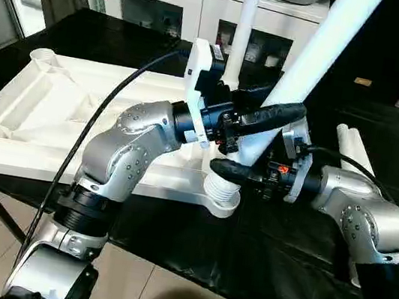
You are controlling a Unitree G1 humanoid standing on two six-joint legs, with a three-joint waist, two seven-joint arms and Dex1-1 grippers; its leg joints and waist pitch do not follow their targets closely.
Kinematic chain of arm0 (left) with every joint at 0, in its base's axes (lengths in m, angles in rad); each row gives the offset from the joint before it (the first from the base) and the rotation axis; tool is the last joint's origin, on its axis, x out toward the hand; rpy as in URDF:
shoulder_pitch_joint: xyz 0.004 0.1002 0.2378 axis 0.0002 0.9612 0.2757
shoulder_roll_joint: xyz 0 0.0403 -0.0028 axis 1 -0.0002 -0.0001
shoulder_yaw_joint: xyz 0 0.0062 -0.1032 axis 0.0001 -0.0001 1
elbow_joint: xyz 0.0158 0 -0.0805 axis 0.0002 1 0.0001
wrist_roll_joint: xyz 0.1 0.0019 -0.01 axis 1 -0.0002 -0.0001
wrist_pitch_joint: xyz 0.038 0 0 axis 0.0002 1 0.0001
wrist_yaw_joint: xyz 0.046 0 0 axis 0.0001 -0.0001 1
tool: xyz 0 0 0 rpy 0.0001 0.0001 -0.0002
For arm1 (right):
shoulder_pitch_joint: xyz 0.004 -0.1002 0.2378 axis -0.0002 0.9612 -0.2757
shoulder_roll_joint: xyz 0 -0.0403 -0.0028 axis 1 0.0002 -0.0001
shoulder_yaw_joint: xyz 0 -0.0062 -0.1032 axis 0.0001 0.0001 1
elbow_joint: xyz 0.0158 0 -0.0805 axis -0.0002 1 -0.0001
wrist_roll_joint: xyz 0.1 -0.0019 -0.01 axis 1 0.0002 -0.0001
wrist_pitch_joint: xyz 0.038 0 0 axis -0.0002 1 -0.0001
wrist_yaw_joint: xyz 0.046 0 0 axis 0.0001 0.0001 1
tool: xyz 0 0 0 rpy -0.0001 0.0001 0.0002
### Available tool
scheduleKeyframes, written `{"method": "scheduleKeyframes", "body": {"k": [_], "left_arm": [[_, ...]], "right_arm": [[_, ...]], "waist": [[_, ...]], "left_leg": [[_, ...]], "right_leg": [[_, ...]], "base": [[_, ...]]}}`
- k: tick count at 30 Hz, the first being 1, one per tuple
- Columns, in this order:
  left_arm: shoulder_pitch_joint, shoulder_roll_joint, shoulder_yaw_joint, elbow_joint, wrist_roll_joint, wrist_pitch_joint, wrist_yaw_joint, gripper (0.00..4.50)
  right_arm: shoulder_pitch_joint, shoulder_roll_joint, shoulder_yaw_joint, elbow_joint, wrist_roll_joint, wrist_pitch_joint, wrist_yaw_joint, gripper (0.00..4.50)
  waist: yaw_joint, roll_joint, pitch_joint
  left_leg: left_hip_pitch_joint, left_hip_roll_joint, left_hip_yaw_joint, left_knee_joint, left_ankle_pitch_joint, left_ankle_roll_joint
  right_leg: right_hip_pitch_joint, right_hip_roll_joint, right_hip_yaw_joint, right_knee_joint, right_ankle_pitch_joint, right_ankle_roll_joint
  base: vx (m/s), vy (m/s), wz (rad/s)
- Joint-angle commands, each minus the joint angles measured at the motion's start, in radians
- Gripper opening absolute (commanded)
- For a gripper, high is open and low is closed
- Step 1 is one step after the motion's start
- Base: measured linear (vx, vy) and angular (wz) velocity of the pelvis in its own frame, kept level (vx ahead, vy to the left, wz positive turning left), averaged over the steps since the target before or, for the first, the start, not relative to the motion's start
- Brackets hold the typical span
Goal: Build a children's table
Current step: Pick table leg
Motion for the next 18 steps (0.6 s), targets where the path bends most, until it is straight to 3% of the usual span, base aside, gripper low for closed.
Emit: {"method": "scheduleKeyframes", "body": {"k": [1,8,9,12,18], "left_arm": [[-0.011,-0.002,0.007,-0.017,0.01,-0.012,-0.002,1.78],[-0.016,-0.007,0.009,-0.013,0.011,-0.014,0.005,1.78],[-0.016,-0.007,0.009,-0.013,0.01,-0.014,0.005,1.78],[-0.016,-0.006,0.008,-0.013,0.01,-0.013,0.007,1.78],[-0.018,-0.008,0.007,-0.011,0.011,-0.014,0.007,1.78]], "right_arm": [[-0.006,-0.001,0.007,-0.003,-0.005,0.001,-0.004,1.97],[-0.004,0.002,0.017,0.004,-0.032,-0.018,-0.013,1.93],[-0.004,0.004,0.017,0.007,-0.036,-0.018,-0.018,2.27],[-0.009,0.014,0.0,0.009,-0.012,0.018,-0.031,2.61],[-0.014,0.015,0.0,0.015,-0.021,0.01,-0.034,3.03]], "waist": [[0.001,-0.012,-0.075],[0.0,-0.013,-0.075],[0.001,-0.013,-0.075],[0.0,-0.013,-0.076],[0.0,-0.013,-0.075]], "left_leg": [[-0.007,0.036,-0.006,-0.064,-0.048,0.069],[-0.008,0.034,-0.005,-0.064,-0.052,0.069],[-0.008,0.034,-0.006,-0.064,-0.052,0.068],[-0.007,0.035,-0.006,-0.064,-0.043,0.071],[-0.008,0.035,-0.006,-0.064,-0.048,0.069]], "right_leg": [[0.077,-0.055,0.054,-0.064,-0.239,-0.166],[0.077,-0.054,0.053,-0.067,-0.26,-0.154],[0.077,-0.054,0.052,-0.068,-0.264,-0.151],[0.076,-0.054,0.052,-0.066,-0.254,-0.153],[0.076,-0.054,0.052,-0.066,-0.251,-0.157]], "base": [[0.0,0.0,0.0],[0.0,0.0,0.0],[0.0,0.0,0.0],[0.0,0.0,0.0],[0.0,0.0,0.0]]}}
